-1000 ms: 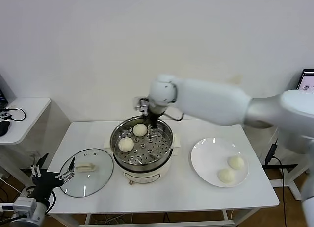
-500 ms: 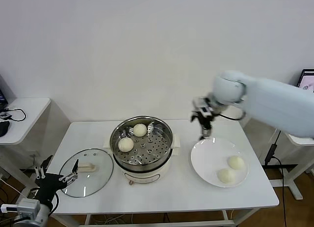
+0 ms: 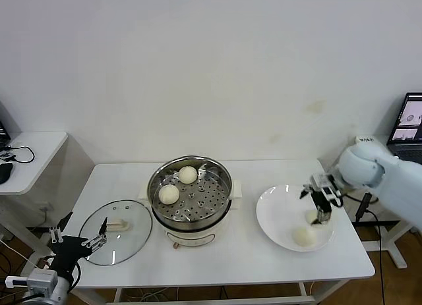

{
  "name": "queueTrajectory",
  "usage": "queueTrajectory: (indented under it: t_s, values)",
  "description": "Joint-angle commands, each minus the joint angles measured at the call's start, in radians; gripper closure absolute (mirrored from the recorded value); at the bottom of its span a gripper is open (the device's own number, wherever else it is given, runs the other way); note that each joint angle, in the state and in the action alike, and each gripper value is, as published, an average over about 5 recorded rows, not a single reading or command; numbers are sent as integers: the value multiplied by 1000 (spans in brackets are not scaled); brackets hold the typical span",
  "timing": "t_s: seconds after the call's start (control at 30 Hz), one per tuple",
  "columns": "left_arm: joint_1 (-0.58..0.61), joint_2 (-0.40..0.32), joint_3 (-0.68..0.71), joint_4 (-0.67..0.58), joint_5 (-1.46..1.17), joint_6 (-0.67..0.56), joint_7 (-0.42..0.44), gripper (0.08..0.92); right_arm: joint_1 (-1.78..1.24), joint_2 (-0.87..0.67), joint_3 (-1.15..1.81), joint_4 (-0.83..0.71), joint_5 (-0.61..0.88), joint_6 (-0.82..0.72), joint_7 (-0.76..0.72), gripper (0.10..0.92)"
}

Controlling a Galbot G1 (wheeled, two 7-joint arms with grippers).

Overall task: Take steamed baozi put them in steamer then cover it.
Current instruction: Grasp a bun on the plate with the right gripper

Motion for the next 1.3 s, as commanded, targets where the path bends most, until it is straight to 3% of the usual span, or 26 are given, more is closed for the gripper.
queueTrajectory:
  t_s: [0.03, 0.9, 1.3]
  values:
    - [6, -5, 0, 1, 5, -1, 0, 177, -306, -53, 209, 5, -115, 26, -1, 203]
    - [6, -19, -10, 25, 9, -3, 0, 177, -315, 166, 194, -197, -175, 24, 50, 207]
    - [6, -19, -10, 26, 8, -3, 0, 177, -308, 168, 192, -199, -169, 5, 42, 323]
